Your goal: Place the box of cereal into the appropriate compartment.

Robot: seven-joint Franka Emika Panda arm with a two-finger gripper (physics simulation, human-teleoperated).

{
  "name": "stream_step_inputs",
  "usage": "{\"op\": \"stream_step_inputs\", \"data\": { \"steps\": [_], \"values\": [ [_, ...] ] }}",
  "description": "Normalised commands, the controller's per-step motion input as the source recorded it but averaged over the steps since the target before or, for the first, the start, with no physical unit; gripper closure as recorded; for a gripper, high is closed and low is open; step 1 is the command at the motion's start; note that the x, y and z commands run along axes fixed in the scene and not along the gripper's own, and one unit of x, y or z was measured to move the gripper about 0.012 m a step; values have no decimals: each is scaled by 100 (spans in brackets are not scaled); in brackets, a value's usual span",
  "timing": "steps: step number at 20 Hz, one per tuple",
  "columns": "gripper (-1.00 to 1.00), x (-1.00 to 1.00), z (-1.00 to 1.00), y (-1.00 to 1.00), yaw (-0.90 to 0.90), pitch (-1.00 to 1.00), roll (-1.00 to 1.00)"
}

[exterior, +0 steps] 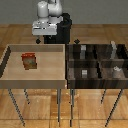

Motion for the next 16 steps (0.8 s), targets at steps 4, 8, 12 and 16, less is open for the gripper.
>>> {"op": "stream_step_inputs", "data": {
  "steps": [4, 8, 12, 16],
  "values": [
    [-100, 0, 50, 0, 0, 0, 0],
    [-100, 0, 100, 0, 0, 0, 0],
    [-100, 50, 0, -25, 0, 0, 0],
    [-100, 0, 0, -75, 0, 0, 0]
  ]
}}
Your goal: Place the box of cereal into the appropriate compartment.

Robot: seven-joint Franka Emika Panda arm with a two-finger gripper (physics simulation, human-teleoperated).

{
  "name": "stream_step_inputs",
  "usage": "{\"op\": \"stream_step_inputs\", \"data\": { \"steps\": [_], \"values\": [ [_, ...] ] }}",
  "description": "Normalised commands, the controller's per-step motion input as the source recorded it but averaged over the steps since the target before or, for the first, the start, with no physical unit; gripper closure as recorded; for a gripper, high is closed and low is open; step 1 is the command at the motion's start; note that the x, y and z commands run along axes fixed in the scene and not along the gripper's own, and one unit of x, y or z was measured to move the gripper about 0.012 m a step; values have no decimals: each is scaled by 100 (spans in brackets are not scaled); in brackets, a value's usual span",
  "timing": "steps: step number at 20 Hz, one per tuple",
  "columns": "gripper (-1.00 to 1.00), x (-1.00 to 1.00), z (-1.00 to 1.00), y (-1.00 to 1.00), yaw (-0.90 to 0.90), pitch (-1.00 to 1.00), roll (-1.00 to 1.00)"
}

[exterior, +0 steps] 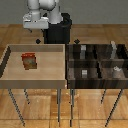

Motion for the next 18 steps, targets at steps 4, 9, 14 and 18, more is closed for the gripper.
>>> {"op": "stream_step_inputs", "data": {
  "steps": [4, 9, 14, 18],
  "values": [
    [-100, 0, 0, -75, 0, 0, 0],
    [-100, 0, 0, 0, 0, 0, 0],
    [-100, 0, 0, 0, 0, 0, 0],
    [-100, 0, 0, 0, 0, 0, 0]
  ]
}}
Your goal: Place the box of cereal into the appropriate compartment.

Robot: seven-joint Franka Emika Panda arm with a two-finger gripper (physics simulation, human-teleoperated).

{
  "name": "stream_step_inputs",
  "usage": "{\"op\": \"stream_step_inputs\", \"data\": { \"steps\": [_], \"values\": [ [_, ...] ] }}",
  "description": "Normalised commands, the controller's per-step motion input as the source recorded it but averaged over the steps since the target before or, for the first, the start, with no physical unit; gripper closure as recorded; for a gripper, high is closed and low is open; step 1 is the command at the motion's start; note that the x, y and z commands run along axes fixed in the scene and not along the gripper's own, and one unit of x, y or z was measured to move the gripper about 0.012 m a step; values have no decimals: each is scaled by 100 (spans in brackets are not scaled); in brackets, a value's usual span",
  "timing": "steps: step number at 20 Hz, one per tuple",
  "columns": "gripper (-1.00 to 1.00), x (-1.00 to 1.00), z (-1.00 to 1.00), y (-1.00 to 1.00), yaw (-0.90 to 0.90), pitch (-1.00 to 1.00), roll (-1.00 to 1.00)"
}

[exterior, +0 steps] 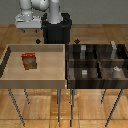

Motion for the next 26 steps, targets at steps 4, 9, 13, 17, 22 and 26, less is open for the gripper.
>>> {"op": "stream_step_inputs", "data": {
  "steps": [4, 9, 13, 17, 22, 26],
  "values": [
    [-100, 25, 0, 0, 0, 0, 0],
    [-100, 60, 0, 0, 0, 0, 0],
    [-100, 100, 0, 0, 0, 0, 0],
    [-100, 50, 0, 0, 0, 0, 0],
    [-100, 20, 0, 0, -12, 0, 0],
    [-100, 25, 0, 0, -15, 0, 0]
  ]
}}
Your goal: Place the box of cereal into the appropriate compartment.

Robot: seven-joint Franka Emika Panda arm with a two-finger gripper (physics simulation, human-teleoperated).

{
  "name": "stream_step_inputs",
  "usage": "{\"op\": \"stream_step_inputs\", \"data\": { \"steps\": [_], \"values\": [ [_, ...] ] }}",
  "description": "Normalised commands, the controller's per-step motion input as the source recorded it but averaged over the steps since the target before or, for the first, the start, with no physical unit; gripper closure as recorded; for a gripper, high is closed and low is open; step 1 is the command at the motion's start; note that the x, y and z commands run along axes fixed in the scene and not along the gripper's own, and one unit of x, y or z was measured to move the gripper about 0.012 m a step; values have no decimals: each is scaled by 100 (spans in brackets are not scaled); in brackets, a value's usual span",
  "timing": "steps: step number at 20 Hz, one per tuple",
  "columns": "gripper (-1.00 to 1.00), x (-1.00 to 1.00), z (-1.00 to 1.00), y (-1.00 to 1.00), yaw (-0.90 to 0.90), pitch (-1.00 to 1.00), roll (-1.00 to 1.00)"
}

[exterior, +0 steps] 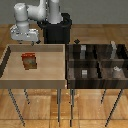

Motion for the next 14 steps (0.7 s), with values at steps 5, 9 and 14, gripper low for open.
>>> {"op": "stream_step_inputs", "data": {
  "steps": [5, 9, 14],
  "values": [
    [-100, 0, 0, 0, -56, 0, 0],
    [-100, 0, 0, 0, -82, 0, 0],
    [-100, 0, 0, 0, -12, 0, 0]
  ]
}}
